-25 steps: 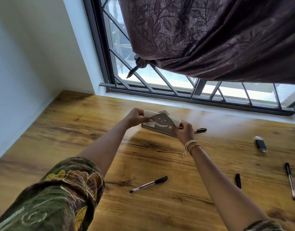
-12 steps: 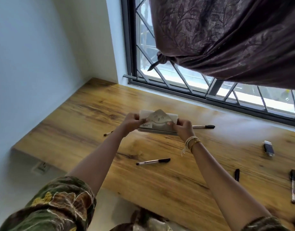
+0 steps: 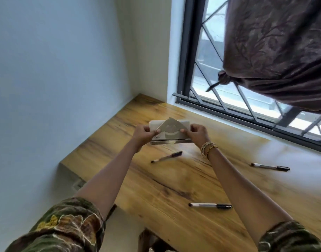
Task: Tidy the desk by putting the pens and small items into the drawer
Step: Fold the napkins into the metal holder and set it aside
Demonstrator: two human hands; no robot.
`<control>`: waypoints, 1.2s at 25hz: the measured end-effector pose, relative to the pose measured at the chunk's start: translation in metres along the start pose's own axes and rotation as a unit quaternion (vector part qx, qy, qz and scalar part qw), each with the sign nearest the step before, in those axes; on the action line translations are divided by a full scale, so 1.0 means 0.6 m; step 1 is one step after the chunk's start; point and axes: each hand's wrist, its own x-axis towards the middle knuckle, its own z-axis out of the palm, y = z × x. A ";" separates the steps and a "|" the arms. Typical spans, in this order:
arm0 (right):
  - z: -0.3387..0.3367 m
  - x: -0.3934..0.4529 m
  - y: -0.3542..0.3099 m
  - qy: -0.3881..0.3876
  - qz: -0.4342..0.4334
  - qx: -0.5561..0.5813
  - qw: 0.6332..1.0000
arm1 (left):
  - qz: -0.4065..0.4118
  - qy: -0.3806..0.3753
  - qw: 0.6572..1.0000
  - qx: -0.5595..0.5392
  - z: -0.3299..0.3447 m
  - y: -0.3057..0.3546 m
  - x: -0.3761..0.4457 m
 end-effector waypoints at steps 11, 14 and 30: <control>0.273 0.262 -0.058 -0.010 0.043 -0.083 0.996 | -0.022 0.222 0.975 0.014 -0.201 -0.035 0.238; 0.296 0.288 -0.037 -0.004 0.051 -0.164 0.985 | -0.030 0.258 0.966 0.001 -0.197 -0.050 0.281; 0.298 0.258 0.030 -0.010 -0.080 -0.354 0.932 | -0.011 0.344 0.938 -0.031 -0.146 -0.083 0.337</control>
